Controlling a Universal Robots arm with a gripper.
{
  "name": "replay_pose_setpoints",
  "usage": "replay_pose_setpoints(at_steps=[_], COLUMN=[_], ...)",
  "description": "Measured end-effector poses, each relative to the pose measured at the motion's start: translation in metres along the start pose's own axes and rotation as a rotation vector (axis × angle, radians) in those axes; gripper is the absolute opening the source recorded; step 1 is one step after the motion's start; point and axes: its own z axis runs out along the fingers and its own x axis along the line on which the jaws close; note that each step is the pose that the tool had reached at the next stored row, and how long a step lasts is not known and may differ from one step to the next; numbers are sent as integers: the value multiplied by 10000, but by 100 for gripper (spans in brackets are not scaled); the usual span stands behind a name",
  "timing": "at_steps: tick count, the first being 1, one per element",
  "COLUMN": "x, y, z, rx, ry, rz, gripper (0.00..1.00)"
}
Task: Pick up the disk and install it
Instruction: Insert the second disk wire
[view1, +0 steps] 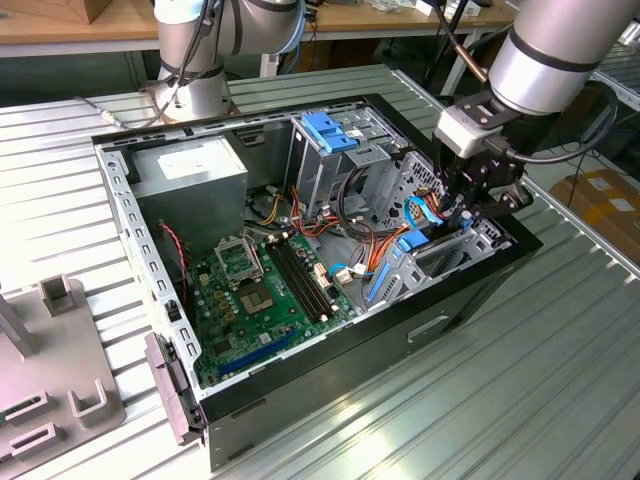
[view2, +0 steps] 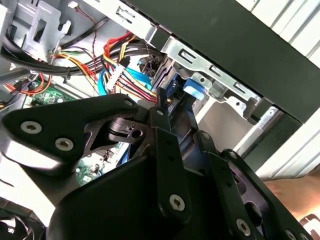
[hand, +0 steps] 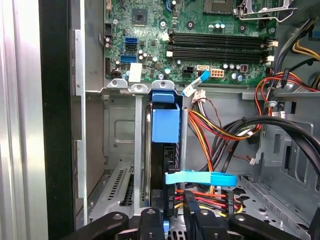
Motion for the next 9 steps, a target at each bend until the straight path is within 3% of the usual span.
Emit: replay_pose_setpoints(at_steps=[5, 9], x=[-4, -5], y=[-22, -24], z=[-191, -210], rx=[0, 0], ry=[0, -1], rz=[0, 0], gripper=[30, 30])
